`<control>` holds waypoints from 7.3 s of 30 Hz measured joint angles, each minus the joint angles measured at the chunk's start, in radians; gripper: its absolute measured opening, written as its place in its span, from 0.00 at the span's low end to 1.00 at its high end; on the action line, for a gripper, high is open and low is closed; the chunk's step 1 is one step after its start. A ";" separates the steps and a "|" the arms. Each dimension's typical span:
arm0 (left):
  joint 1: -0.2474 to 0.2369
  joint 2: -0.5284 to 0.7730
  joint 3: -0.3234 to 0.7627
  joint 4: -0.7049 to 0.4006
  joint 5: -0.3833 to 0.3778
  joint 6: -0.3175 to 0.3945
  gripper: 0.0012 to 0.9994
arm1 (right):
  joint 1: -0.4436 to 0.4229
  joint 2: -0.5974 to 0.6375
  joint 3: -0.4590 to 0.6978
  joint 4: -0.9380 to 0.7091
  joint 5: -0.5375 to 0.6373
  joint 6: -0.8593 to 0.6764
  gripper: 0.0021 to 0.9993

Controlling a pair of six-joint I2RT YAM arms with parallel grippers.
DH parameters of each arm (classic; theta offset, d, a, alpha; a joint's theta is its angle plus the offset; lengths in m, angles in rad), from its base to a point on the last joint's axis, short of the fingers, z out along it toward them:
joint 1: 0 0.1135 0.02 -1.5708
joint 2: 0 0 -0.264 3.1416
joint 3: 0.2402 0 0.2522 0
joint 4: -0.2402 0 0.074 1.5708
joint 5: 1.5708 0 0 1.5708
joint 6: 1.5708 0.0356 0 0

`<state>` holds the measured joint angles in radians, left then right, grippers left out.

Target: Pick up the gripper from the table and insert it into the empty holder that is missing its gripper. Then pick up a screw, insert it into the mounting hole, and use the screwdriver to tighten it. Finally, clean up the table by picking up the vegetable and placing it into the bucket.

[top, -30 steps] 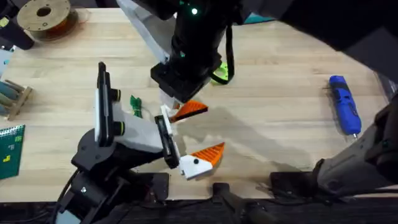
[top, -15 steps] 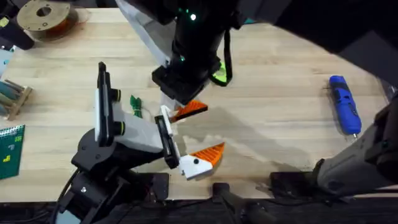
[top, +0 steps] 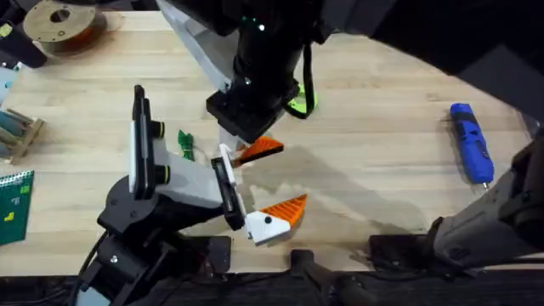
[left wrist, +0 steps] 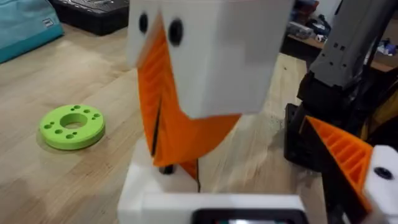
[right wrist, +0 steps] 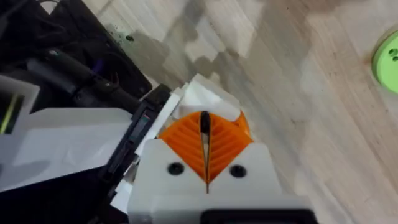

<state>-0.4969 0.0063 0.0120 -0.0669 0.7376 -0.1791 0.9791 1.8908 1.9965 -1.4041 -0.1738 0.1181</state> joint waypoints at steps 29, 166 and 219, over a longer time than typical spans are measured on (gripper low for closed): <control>0.000 0.000 0.000 0.000 -0.004 0.006 0.99 | -0.015 0.000 -0.004 0.007 0.026 -0.008 0.88; 0.000 0.000 0.000 0.004 -0.081 -0.024 0.00 | -1.489 -0.158 -0.842 0.628 0.274 -0.698 0.03; 0.000 0.000 0.000 0.004 -0.084 0.022 0.00 | -0.322 -0.957 -1.345 1.983 -0.377 0.164 0.03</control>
<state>-0.4969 0.0063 0.0116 -0.0631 0.6537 -0.1574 0.6575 0.9335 0.6514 0.5791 -0.5503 0.2821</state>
